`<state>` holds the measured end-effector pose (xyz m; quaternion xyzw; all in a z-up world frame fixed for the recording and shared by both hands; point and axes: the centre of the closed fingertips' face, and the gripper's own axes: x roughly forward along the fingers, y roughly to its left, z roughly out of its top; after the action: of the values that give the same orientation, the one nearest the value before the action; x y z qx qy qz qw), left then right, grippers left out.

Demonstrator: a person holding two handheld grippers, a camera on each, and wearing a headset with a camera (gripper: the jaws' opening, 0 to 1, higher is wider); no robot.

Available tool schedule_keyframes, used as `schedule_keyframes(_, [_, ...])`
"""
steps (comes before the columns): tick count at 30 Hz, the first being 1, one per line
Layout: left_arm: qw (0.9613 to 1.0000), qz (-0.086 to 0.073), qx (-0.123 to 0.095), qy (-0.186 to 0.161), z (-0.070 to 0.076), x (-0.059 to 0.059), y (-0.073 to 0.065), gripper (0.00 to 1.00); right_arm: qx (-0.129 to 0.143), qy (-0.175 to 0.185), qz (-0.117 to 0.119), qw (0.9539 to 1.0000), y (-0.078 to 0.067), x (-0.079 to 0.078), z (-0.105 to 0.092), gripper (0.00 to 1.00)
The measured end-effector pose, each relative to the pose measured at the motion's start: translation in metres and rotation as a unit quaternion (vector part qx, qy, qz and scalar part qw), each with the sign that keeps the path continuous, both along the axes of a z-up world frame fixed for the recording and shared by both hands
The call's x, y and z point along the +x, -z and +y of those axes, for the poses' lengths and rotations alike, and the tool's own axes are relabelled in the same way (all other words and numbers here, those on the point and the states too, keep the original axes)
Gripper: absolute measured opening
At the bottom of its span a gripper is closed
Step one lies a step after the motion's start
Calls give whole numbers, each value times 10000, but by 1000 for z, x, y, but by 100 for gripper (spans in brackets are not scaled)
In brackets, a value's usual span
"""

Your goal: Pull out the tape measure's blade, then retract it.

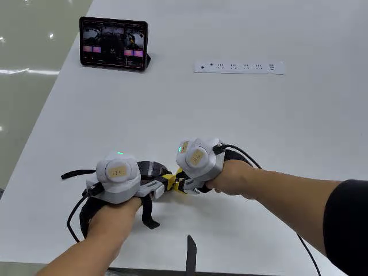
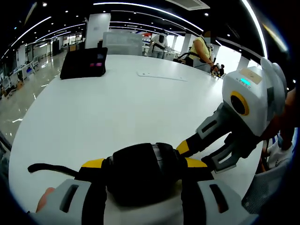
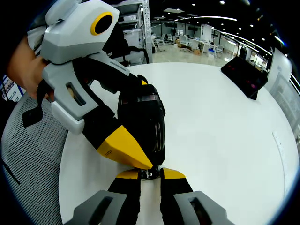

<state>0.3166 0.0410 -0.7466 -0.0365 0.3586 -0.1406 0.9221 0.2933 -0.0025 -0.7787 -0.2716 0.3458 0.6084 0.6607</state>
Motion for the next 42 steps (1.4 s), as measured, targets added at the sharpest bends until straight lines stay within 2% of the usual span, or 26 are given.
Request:
schedule_keyframes(14, [9999,93,-28,124,0,0,1,63,-79,40,-134,9999,2,2,0,14])
schedule_keyframes(17, [9998,25,-135,107,2,2,-4,62,-8,130,-91,9999,-1,1,-1,13])
schedule_keyframes(21, [9998,-16,-165,115,3,5,-7,64,45,183,-105,9998,-6,2,-3,14])
schedule_keyframes(24, [9997,-29,-222,107,3,5,-8,67,52,190,-147,9997,-9,3,-5,15])
schedule_keyframes(27, [9994,-138,-277,136,-1,4,-12,72,78,240,-159,9996,-14,4,-10,17])
schedule_keyframes(30, [9994,-188,-232,183,-1,3,-12,76,151,309,-194,9992,-20,5,-16,19])
schedule_keyframes(33, [9989,-223,-354,199,-2,4,-14,81,209,403,-205,9988,-24,6,-23,20])
schedule_keyframes(38, [9973,-279,-469,485,-12,2,-19,98,236,547,-209,9980,-29,3,-36,23])
schedule_keyframes(42, [9965,-307,-372,679,-14,-1,-19,99,266,622,-215,9975,-31,0,-46,26])
